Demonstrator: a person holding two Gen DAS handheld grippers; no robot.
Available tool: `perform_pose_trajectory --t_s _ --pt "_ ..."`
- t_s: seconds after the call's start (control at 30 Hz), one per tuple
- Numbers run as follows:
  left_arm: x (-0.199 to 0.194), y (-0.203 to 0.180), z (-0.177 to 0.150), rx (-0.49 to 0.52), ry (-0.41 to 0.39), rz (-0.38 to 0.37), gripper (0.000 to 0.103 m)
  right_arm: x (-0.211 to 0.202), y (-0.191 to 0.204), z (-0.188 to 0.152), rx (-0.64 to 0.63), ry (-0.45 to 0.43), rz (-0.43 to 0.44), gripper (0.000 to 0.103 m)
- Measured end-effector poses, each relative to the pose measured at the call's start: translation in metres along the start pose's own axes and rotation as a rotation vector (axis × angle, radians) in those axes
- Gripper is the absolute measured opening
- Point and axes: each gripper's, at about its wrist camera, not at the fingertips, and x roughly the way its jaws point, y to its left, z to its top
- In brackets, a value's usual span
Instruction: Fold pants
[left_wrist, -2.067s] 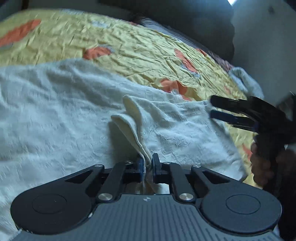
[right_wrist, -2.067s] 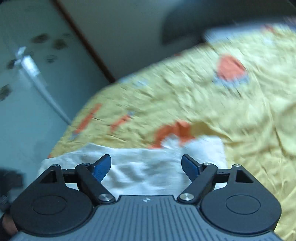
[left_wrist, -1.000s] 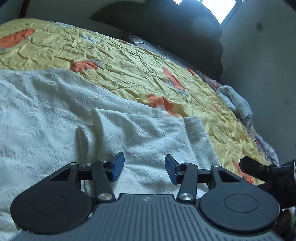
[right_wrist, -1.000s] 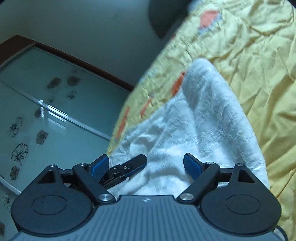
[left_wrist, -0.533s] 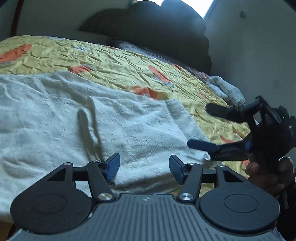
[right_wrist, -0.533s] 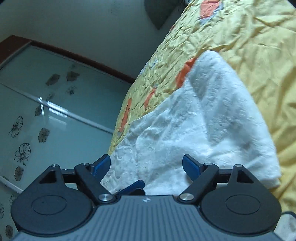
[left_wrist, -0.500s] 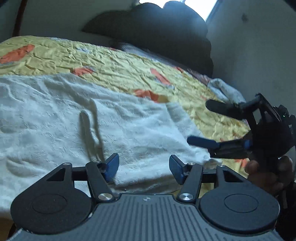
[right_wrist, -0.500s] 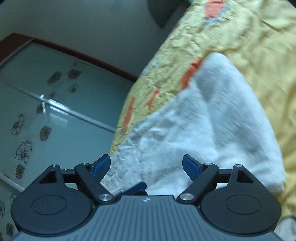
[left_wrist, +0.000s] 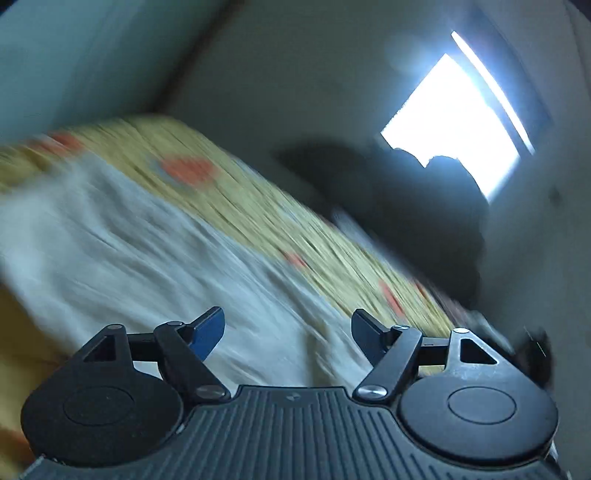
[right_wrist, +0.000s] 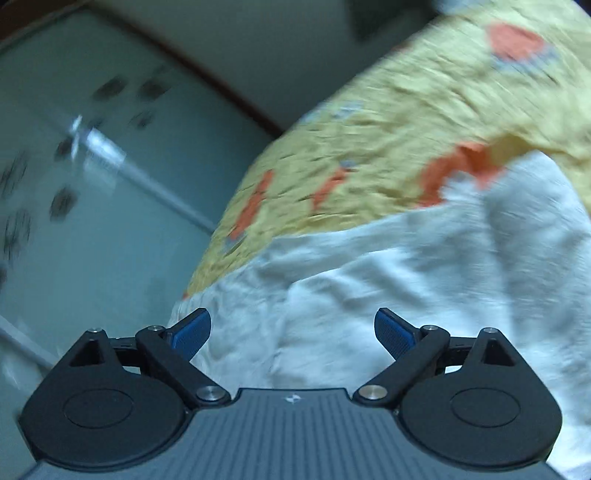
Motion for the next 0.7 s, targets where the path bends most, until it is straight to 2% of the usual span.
perform_pose_trajectory --t_s 0.1,0.17,0.27,0.33,0.4,0.5,0.67,0.7 --pt "-0.043 0.043 0.025 -0.109 -0.159 0.225 0.08 0.029 0.072 -0.035 -0.349 0.055 -0.016 0.097" --pt "-0.063 0.064 0.033 -0.167 -0.224 0.305 0.084 0.055 0.117 -0.069 -0.607 0.108 -0.029 0.096" --pt "-0.074 0.084 0.034 -0.246 -0.224 0.349 0.085 0.088 0.16 -0.108 -0.863 0.146 -0.048 0.095" --pt "-0.077 0.09 0.031 -0.279 -0.214 0.332 0.085 0.107 0.176 -0.126 -0.995 0.169 -0.072 0.094" --pt "-0.078 0.093 0.026 -0.281 -0.203 0.327 0.085 0.121 0.185 -0.137 -1.081 0.173 -0.087 0.092" --pt "-0.074 0.099 0.024 -0.289 -0.184 0.309 0.086 0.144 0.196 -0.145 -1.172 0.149 -0.155 0.089" --pt "-0.075 0.107 0.018 -0.332 -0.153 0.274 0.086 0.17 0.2 -0.133 -1.162 0.125 -0.191 0.089" --pt "-0.073 0.108 0.018 -0.344 -0.151 0.265 0.086 0.174 0.201 -0.133 -1.164 0.12 -0.181 0.085"
